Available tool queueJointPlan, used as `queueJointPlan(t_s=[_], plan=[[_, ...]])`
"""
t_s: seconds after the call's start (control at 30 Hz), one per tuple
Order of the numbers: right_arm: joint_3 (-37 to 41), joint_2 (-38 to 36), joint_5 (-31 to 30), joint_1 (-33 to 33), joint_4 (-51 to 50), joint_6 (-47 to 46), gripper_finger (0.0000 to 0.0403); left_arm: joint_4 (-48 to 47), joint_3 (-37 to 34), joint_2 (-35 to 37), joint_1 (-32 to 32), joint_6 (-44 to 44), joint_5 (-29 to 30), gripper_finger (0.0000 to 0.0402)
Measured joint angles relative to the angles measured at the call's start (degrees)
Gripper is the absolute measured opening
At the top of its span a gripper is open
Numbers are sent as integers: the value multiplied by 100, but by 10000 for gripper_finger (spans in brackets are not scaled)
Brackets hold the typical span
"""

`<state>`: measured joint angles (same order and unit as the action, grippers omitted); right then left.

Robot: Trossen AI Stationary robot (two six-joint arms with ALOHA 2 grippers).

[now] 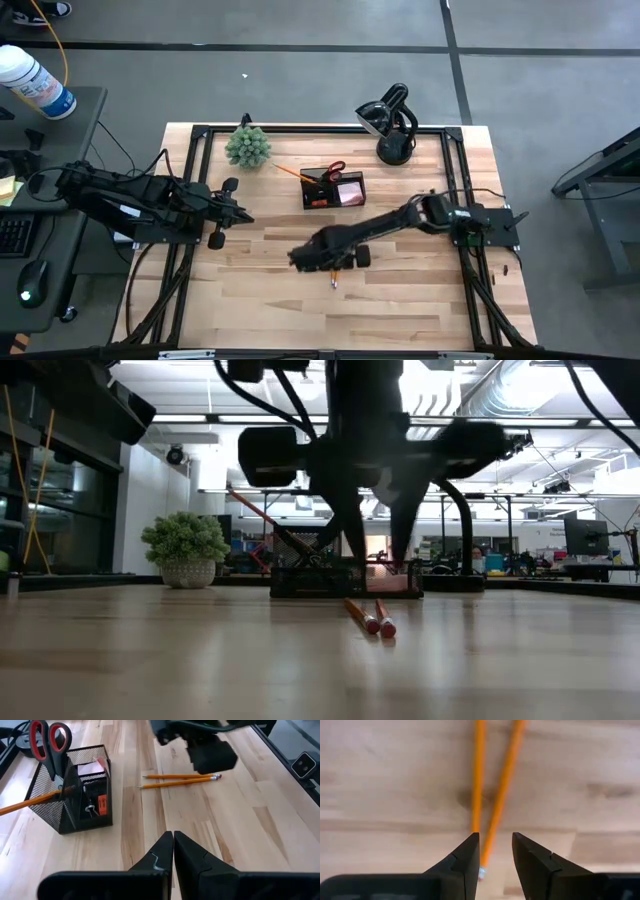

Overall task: Pick and place office supplies into organizer
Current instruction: Put the left pencil into the desk organizer

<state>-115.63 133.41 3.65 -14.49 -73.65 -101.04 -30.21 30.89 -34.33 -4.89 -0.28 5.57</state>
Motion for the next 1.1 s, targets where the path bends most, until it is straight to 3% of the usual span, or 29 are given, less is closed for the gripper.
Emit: queueJointPlan(t_s=[0.27, 1.1], plan=[[-855, 623, 196, -411, -228, -369, 110, -50, 0, 0, 0, 153, -30, 5], [-785, 760, -84, -277, -518, -303, 110, -346, 0, 0, 0, 154, -44, 5]])
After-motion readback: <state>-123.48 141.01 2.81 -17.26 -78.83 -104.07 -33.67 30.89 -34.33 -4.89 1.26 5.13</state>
